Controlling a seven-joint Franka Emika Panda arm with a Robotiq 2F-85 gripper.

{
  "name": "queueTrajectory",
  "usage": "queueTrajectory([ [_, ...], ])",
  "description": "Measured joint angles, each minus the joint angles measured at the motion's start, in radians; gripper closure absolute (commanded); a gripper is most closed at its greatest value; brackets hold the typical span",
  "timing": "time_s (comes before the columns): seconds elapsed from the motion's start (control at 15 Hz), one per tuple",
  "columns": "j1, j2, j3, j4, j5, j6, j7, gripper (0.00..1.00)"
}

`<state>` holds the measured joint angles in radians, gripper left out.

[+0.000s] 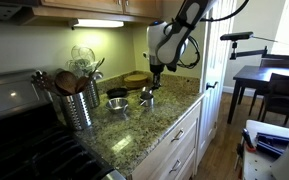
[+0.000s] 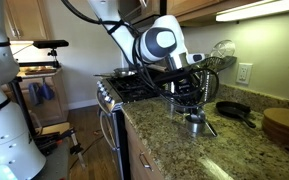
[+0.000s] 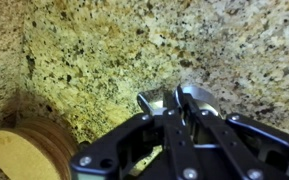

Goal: Unstack the pots on the table

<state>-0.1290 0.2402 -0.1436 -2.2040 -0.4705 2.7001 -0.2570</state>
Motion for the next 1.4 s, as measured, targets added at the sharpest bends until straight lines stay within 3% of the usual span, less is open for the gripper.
queueTrajectory([
  [1.4,0.012,-0.054,-0.059,-0.052,-0.346,-0.002,0.225,0.92],
])
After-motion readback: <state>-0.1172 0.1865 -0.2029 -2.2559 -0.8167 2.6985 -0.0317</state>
